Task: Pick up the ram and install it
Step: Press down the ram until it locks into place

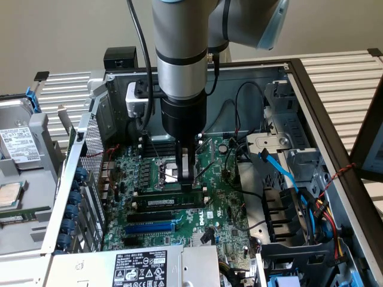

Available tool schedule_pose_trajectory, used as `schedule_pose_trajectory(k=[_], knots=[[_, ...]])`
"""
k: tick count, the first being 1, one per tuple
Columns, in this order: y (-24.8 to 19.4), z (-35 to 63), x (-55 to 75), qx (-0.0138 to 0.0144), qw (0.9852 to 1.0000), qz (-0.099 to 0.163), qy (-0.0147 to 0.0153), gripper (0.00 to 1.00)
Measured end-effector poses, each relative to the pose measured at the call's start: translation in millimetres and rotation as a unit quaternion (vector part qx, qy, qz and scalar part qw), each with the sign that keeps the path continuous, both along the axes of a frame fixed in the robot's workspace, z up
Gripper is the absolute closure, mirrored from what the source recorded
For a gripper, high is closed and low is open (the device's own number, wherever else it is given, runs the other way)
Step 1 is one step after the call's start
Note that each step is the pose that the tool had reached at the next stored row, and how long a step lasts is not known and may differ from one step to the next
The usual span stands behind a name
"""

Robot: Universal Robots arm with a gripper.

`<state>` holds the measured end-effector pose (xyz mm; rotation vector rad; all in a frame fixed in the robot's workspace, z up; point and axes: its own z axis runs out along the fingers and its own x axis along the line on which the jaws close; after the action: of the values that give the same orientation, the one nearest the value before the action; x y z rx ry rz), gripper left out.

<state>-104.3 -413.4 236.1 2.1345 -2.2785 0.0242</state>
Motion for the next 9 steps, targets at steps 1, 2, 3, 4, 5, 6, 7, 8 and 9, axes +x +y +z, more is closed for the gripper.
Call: schedule_pose_trajectory(k=[1,2,3,4,5,6,7,8,9], knots=[[0.0,-0.5,0.6,-0.0001,1.0000,0.000,0.0000,0.90],[0.0,-1.0,1.1,-0.0001,1.0000,0.000,0.0000,0.90],[0.0,-1.5,1.3,-0.0001,1.0000,0.000,0.0000,0.90],[0.0,-2.0,1.5,-0.0002,1.0000,0.000,0.0000,0.90],[0.0,-2.2,1.5,-0.0003,1.0000,0.000,0.0001,0.90],[0.0,-2.5,1.5,-0.0003,1.0000,0.000,0.0000,0.90],[0.0,-2.9,1.6,-0.0002,1.0000,0.000,-0.0001,0.90],[0.0,-3.3,1.6,-0.0002,1.0000,0.000,-0.0003,0.90],[0.0,-3.7,1.7,-0.0002,1.0000,0.000,-0.0005,0.90]])
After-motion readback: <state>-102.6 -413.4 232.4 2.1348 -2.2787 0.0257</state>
